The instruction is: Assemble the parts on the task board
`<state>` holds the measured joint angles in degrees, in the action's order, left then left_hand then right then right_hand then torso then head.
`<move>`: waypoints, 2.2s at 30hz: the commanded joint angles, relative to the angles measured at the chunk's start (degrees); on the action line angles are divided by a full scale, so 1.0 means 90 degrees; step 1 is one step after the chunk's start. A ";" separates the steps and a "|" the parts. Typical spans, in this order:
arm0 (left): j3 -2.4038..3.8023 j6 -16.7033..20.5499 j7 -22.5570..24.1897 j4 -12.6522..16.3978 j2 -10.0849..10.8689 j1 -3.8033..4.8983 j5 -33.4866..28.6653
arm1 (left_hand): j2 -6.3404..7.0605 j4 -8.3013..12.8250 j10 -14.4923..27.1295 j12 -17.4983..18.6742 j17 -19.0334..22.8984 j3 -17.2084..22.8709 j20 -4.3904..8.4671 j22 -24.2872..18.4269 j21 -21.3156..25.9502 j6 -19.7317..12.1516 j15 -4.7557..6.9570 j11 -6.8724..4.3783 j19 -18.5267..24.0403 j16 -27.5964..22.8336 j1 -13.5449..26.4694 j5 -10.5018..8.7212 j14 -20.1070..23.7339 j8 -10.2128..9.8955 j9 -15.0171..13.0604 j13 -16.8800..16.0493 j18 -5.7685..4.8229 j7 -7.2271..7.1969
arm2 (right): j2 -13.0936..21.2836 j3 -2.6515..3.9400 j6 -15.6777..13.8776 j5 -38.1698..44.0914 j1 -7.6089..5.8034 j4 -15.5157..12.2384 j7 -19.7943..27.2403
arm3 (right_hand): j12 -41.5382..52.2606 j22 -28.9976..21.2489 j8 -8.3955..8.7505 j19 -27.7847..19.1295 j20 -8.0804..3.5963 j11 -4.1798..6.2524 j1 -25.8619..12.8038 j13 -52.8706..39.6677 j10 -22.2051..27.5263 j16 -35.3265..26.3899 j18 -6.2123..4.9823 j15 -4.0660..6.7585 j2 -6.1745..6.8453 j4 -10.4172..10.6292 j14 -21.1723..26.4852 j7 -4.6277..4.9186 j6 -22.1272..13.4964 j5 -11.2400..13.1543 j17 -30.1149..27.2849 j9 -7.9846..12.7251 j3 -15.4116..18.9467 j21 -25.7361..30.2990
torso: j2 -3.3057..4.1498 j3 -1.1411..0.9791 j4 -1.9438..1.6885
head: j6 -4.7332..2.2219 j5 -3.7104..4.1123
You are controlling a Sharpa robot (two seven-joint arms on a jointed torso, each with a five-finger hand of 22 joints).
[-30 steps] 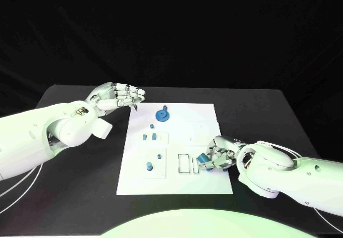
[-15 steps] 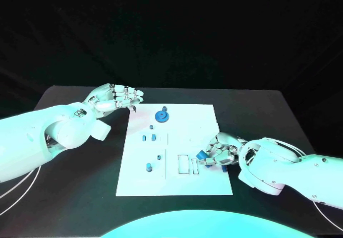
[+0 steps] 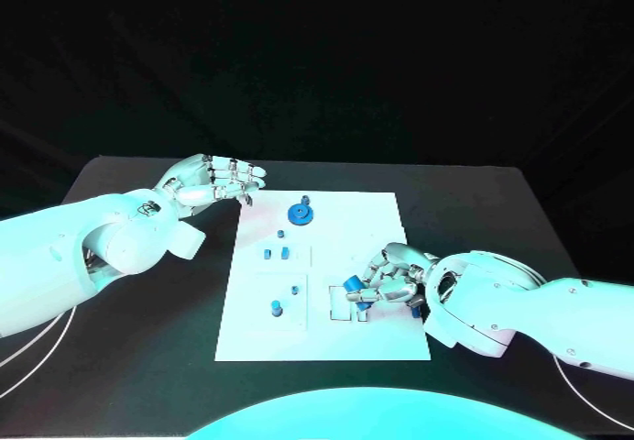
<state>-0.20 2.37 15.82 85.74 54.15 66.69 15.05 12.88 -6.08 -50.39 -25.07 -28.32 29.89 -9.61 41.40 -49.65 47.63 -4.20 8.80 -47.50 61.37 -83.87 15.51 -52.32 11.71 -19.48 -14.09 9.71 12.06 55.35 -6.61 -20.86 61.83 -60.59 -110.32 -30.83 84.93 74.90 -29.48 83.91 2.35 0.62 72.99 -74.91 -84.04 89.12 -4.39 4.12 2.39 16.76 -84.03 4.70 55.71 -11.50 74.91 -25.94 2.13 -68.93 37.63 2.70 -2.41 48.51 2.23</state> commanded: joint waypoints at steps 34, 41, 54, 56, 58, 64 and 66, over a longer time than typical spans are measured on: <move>0.0003 -0.0074 0.0061 0.0052 0.0027 0.0003 -0.0059 | -0.0026 -0.0021 0.0035 -0.0056 -0.0003 -0.0037 -0.0027 -0.0018 0.0030 -0.0044 -0.0040 -0.0008 -0.0031 -0.0039 0.0037 0.0040 -0.0022 0.0012 0.0008 0.0012 0.0093 0.0031 | -0.0481 -0.0036 0.0121 0.0936 0.0194 0.0489 -0.0163 | -0.0099 0.1155 -0.0218 0.0195 -0.0063 0.0041 -0.1335 -0.0929 -0.0185 -0.0004 0.0094 0.0039 -0.0059 0.0022 -0.0605 -0.0182 0.0217 -0.0007 0.1400 -0.0145 0.0548 0.0100 | 0.0011 0.0014 -0.0058 | -0.0024 0.0019; 0.0003 -0.0061 0.0065 0.0056 0.0037 0.0003 -0.0060 | -0.0026 -0.0021 0.0035 -0.0056 -0.0003 -0.0037 -0.0027 -0.0018 0.0030 -0.0044 -0.0040 -0.0008 -0.0031 -0.0039 0.0037 0.0040 -0.0022 0.0012 0.0008 0.0012 0.0093 0.0031 | -0.0492 -0.0040 0.0175 0.1055 0.0198 0.0483 -0.0160 | -0.0153 0.1141 -0.0241 0.0179 -0.0059 0.0034 -0.1610 -0.0894 -0.0156 -0.0011 0.0084 0.0033 0.0014 0.0027 -0.0602 -0.0173 0.0182 -0.0020 0.1386 -0.0162 0.0695 0.0167 | 0.0010 0.0018 -0.0058 | -0.0029 0.0027; 0.0003 -0.0050 0.0062 0.0059 0.0059 0.0003 -0.0061 | -0.0026 -0.0021 0.0035 -0.0056 -0.0003 -0.0037 -0.0027 -0.0018 0.0030 -0.0044 -0.0040 -0.0008 -0.0031 -0.0039 0.0037 0.0040 -0.0022 0.0012 0.0008 0.0012 0.0093 0.0031 | -0.0292 -0.0041 0.0243 0.1025 0.0216 0.0201 -0.0043 | -0.0108 0.1168 -0.0289 0.0204 -0.0059 0.0042 -0.1215 -0.0979 -0.0208 0.0010 0.0103 0.0037 -0.0030 -0.0004 -0.0615 -0.0184 0.0165 -0.0018 0.1446 -0.0189 0.0610 0.0044 | 0.0012 0.0014 -0.0065 | -0.0027 0.0036; 0.0003 -0.0049 0.0060 0.0057 0.0062 0.0003 -0.0061 | -0.0026 -0.0021 0.0035 -0.0056 -0.0003 -0.0037 -0.0027 -0.0018 0.0030 -0.0044 -0.0040 -0.0008 -0.0031 -0.0039 0.0037 0.0040 -0.0022 0.0012 0.0008 0.0012 0.0093 0.0031 | -0.0231 -0.0041 0.0252 0.0974 0.0217 0.0119 -0.0008 | -0.0102 0.1173 -0.0295 0.0209 -0.0060 0.0044 -0.1180 -0.0988 -0.0214 0.0012 0.0107 0.0039 -0.0039 -0.0005 -0.0617 -0.0186 0.0168 -0.0017 0.1453 -0.0191 0.0610 0.0022 | 0.0011 0.0017 -0.0060 | -0.0024 0.0032; 0.0003 -0.0050 0.0059 0.0056 0.0063 0.0003 -0.0061 | -0.0030 -0.0019 0.0036 -0.0062 -0.0005 -0.0035 -0.0026 -0.0022 0.0034 -0.0044 -0.0038 -0.0010 -0.0035 -0.0041 0.0034 0.0042 -0.0023 0.0014 0.0009 0.0014 0.0094 0.0030 | -0.0170 -0.0040 0.0247 0.0930 0.0218 0.0029 0.0029 | -0.0085 0.1182 -0.0304 0.0218 -0.0062 0.0048 -0.1124 -0.1008 -0.0227 0.0019 0.0113 0.0042 -0.0044 -0.0008 -0.0621 -0.0192 0.0175 -0.0014 0.1472 -0.0194 0.0615 -0.0018 | 0.0013 0.0019 -0.0059 | -0.0029 0.0037; 0.0002 -0.0058 0.0054 0.0052 0.0063 0.0003 -0.0061 | -0.0031 -0.0018 0.0036 -0.0063 -0.0005 -0.0034 -0.0026 -0.0022 0.0035 -0.0044 -0.0038 -0.0010 -0.0035 -0.0041 0.0034 0.0042 -0.0023 0.0014 0.0009 0.0015 0.0094 0.0029 | -0.0069 -0.0039 0.0289 0.0720 0.0219 -0.0086 0.0064 | -0.0058 0.1193 -0.0312 0.0229 -0.0065 0.0052 -0.1088 -0.1037 -0.0247 0.0028 0.0121 0.0045 -0.0050 -0.0006 -0.0626 -0.0196 0.0183 -0.0013 0.1495 -0.0197 0.0620 -0.0071 | 0.0016 0.0015 -0.0068 | -0.0025 0.0058; 0.0002 -0.0058 0.0052 0.0050 0.0064 0.0003 -0.0061 | -0.0031 -0.0018 0.0036 -0.0063 -0.0005 -0.0034 -0.0026 -0.0022 0.0035 -0.0044 -0.0038 -0.0010 -0.0035 -0.0041 0.0034 0.0042 -0.0023 0.0014 0.0009 0.0015 0.0094 0.0029 | -0.0058 -0.0039 0.0311 0.0661 0.0219 -0.0082 0.0069 | -0.0046 0.1196 -0.0319 0.0233 -0.0067 0.0056 -0.1069 -0.1052 -0.0258 0.0033 0.0123 0.0047 -0.0080 -0.0001 -0.0628 -0.0200 0.0191 -0.0014 0.1506 -0.0200 0.0619 -0.0083 | 0.0018 0.0020 -0.0075 | -0.0020 0.0066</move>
<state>-0.20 2.33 15.82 86.08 54.74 66.69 14.82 12.88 -6.24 -50.39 -25.45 -28.33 29.72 -9.61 41.25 -49.65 47.63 -4.20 8.80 -47.50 61.37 -83.87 15.51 -52.32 11.71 -19.49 -14.05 9.71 12.06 54.77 -6.97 -19.09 69.43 -58.68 -110.97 -31.21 84.19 74.92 -32.16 84.11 2.16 0.61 62.82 -74.92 -84.04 89.11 -4.39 4.11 1.59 16.74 -84.02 3.11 57.64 -11.53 74.92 -27.64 7.80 -69.34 37.76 2.84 -2.99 48.28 2.76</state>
